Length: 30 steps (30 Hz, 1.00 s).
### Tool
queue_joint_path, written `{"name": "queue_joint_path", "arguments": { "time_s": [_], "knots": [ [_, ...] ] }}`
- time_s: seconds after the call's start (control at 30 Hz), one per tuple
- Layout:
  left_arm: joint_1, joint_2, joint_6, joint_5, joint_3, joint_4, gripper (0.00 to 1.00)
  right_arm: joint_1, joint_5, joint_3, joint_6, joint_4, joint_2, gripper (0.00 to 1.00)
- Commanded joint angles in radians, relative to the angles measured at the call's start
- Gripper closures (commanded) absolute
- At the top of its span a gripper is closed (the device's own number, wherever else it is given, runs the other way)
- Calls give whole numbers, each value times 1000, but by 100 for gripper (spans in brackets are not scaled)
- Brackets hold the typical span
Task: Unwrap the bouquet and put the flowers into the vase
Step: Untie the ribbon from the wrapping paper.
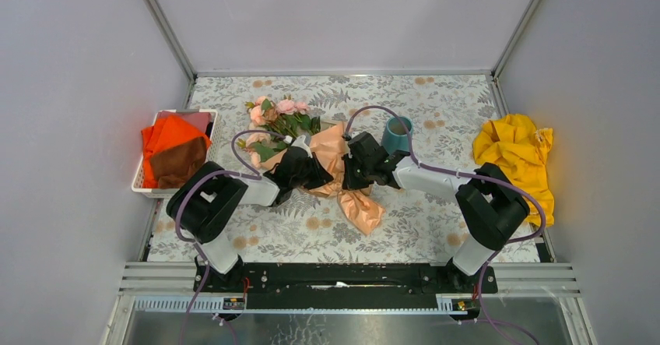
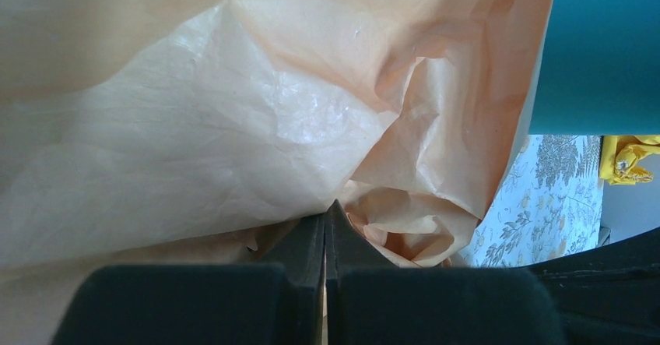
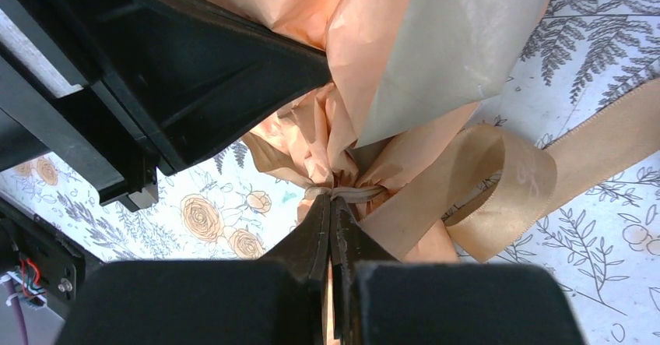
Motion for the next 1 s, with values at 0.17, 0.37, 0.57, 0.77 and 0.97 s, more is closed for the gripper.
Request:
{"name": "queue_joint_path", "arguments": {
  "time_s": [0.17, 0.37, 0.57, 0.77, 0.97],
  "knots": [
    [4, 92, 20, -26, -28, -121, 100, 7, 51, 60, -12, -20, -102, 100],
    [4, 105, 20, -24, -26, -118, 100, 8, 62, 70, -7, -25, -150, 97],
    [4, 109, 21, -26, -26, -118, 100, 8, 65, 75, -1, -30, -186, 98],
    [4, 116, 22, -21, -26, -114, 100, 8, 42, 74, -3, -19, -227, 98],
    [4, 121, 22, -21, -27, -113, 100, 7, 30, 65, -8, 0, -270, 98]
  ]
}}
